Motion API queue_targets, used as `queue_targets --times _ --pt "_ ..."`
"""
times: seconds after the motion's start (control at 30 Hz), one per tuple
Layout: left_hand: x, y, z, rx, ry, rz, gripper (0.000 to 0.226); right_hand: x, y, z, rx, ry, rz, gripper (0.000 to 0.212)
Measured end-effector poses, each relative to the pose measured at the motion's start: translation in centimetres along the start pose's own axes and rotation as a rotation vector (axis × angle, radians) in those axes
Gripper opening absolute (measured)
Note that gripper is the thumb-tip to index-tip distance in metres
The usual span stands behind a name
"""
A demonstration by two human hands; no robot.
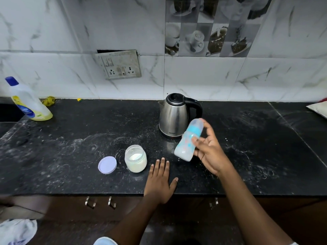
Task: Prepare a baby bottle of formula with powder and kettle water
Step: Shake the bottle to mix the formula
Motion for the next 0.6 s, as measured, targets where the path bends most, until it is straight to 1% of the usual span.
queue_targets --times 0.03,0.07,0.13,0.17,0.27,0.3,0.37,0.4,0.5,0.6 --pt "0.0 0.0 0.0 0.005 0.001 0.001 0.091 -0.2 -0.1 0.2 0.036 -0.067 0.013 0.077" --pt "0.1 0.0 0.0 0.011 0.001 0.001 0.091 -0.4 -0.1 0.3 0.036 -0.078 0.006 0.079" --pt "0.0 0.0 0.0 0.014 0.003 -0.005 0.091 -0.6 -0.1 -0.1 -0.057 0.016 -0.023 0.074" --pt "0.0 0.1 0.0 0.014 0.004 -0.008 0.091 -0.6 -0.1 -0.4 -0.078 0.034 -0.030 0.071" --pt "-0.1 0.0 0.0 0.017 0.003 -0.007 0.092 -1.1 -0.3 0.1 -0.020 -0.105 0.005 0.074" --pt "-0.1 0.0 -0.1 0.019 0.003 -0.007 0.092 -1.4 -0.3 0.0 -0.039 -0.096 -0.005 0.074" --pt "-0.1 0.1 -0.1 0.021 0.001 -0.011 0.092 -1.5 -0.2 -0.4 -0.116 -0.001 -0.019 0.070" --pt "-0.1 0.1 -0.1 0.022 0.001 -0.013 0.092 -1.4 -0.2 -0.5 -0.104 0.006 -0.010 0.070" --pt "0.0 0.0 -0.1 0.024 -0.003 -0.011 0.092 -1.2 -0.4 0.0 0.019 -0.086 0.027 0.077" --pt "-0.1 0.1 -0.2 0.022 -0.005 -0.012 0.091 -0.9 -0.3 -0.6 -0.017 -0.003 0.002 0.073"
Point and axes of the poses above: each hand's wrist, its own y-axis towards the middle knuckle, its own z-axis out of the palm, x = y × z, the point moved 2 cm from there along y, towards the middle knuckle, and after that the axes turned 13 degrees about z, right-handed, at the moved point
